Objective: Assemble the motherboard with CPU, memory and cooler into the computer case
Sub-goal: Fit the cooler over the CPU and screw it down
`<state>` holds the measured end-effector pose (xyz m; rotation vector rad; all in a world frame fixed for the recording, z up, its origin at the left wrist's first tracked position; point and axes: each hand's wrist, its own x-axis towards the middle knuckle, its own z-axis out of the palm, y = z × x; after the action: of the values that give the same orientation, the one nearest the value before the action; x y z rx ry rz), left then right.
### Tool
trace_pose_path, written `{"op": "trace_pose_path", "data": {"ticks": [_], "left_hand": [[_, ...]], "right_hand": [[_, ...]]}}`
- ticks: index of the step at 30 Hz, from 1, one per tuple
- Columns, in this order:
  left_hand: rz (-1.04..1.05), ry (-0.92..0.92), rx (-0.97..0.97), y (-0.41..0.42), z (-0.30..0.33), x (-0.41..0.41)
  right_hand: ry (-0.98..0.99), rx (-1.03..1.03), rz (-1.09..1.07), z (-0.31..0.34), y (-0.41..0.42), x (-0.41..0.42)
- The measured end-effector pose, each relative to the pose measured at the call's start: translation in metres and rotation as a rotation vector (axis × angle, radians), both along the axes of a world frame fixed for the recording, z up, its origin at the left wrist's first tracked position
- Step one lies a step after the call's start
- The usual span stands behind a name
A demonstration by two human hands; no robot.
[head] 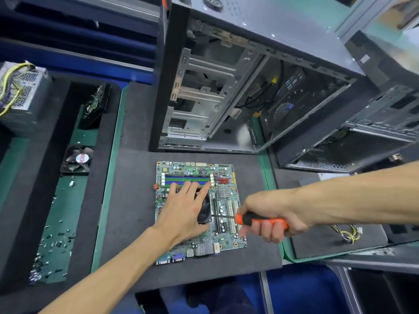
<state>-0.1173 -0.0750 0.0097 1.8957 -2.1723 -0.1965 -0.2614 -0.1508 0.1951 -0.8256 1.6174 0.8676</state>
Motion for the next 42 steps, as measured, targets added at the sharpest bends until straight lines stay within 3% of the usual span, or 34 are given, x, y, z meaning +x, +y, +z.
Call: {"op": "trace_pose_path", "data": {"ticks": [2, 5, 10, 12, 15, 17, 19, 21, 23, 25, 28, 31, 34, 37, 42], "left_hand": [[0.003, 0.0, 0.005, 0.001, 0.0, 0.0], [-0.006, -0.007, 0.032, 0.001, 0.002, 0.0], [-0.005, -0.022, 0.055, 0.0, 0.008, 0.002], [-0.003, -0.018, 0.05, 0.001, 0.009, 0.002], [-0.01, -0.017, 0.052, 0.001, 0.009, 0.0], [-0.014, -0.022, 0.049, 0.001, 0.009, -0.001], [-0.018, -0.032, 0.055, 0.001, 0.01, -0.001], [-0.022, -0.042, 0.06, 0.001, 0.011, -0.002], [-0.03, -0.044, 0.059, 0.001, 0.011, -0.003], [-0.034, -0.04, 0.029, 0.003, 0.007, -0.004], [-0.022, -0.041, -0.005, 0.003, 0.003, -0.004], [-0.009, -0.028, -0.039, 0.001, -0.001, -0.002], [-0.006, -0.003, -0.06, 0.0, -0.005, 0.0], [-0.005, -0.004, -0.046, -0.002, -0.002, 0.0], [-0.029, -0.007, 0.029, -0.002, 0.003, 0.002]], "right_hand": [[-0.019, 0.069, -0.195, 0.002, -0.005, 0.0], [-0.026, 0.102, -0.27, 0.007, -0.01, -0.001], [-0.064, -0.039, 0.002, 0.011, -0.007, 0.0], [-0.096, -0.21, 0.33, 0.012, -0.005, -0.003], [-0.088, -0.594, 1.367, 0.02, -0.002, -0.015], [-0.104, -0.733, 1.981, 0.021, 0.001, -0.019], [-0.163, -0.715, 2.162, 0.02, 0.001, -0.017], [-0.164, -0.736, 2.07, 0.015, -0.002, -0.017], [-0.138, -0.737, 1.731, 0.012, -0.002, -0.021], [-0.097, -0.546, 1.249, 0.007, 0.004, -0.022], [-0.022, -0.214, 0.345, -0.002, 0.006, -0.017], [-0.002, -0.018, -0.198, 0.001, 0.0, -0.009], [-0.018, 0.047, -0.37, 0.0, -0.002, -0.004], [-0.041, 0.048, -0.411, -0.002, -0.004, -0.01], [-0.093, -0.045, -0.154, 0.0, -0.003, -0.026]]}}
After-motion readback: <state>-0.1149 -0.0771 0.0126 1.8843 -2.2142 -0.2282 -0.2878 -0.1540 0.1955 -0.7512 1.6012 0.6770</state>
